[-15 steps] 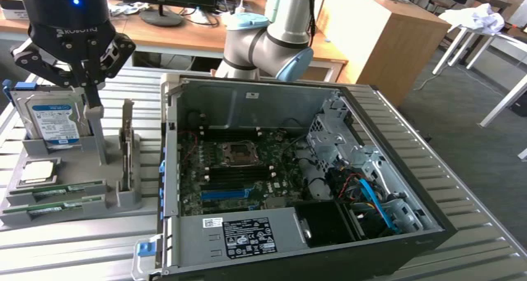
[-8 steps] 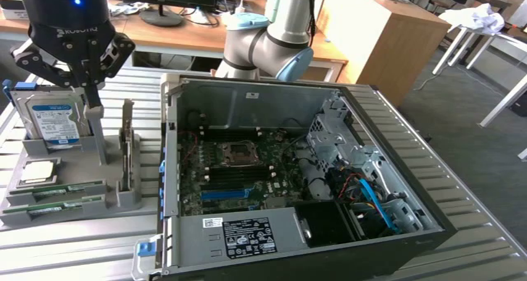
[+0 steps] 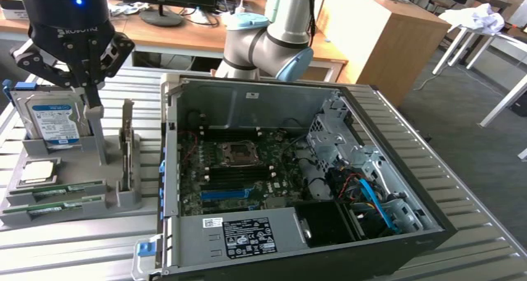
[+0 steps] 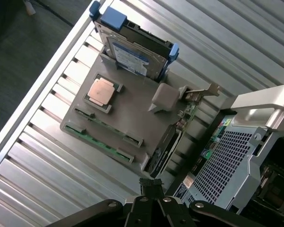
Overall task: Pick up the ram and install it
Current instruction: 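Pick up the ram and move it above insertion slot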
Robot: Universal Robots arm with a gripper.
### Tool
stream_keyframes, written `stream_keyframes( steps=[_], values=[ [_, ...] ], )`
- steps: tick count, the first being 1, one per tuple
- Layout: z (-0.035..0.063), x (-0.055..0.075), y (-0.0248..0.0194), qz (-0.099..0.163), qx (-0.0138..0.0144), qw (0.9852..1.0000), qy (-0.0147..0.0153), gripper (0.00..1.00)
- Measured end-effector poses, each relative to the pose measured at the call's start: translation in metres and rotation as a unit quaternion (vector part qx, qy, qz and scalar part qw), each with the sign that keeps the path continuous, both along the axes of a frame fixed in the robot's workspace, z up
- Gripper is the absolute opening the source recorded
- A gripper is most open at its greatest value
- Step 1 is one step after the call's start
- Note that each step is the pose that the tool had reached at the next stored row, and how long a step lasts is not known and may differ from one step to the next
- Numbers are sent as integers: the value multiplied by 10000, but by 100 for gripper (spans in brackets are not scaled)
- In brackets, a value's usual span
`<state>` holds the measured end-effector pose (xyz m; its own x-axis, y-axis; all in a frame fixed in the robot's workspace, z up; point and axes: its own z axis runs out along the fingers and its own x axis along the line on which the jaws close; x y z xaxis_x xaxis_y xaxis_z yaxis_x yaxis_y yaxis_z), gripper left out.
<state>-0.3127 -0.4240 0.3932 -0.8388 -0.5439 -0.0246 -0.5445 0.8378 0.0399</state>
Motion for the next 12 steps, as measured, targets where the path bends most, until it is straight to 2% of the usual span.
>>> stream_keyframes(
  steps=[12],
  values=[
    [0, 0, 0, 260, 0, 9997, 0, 11]
  ],
)
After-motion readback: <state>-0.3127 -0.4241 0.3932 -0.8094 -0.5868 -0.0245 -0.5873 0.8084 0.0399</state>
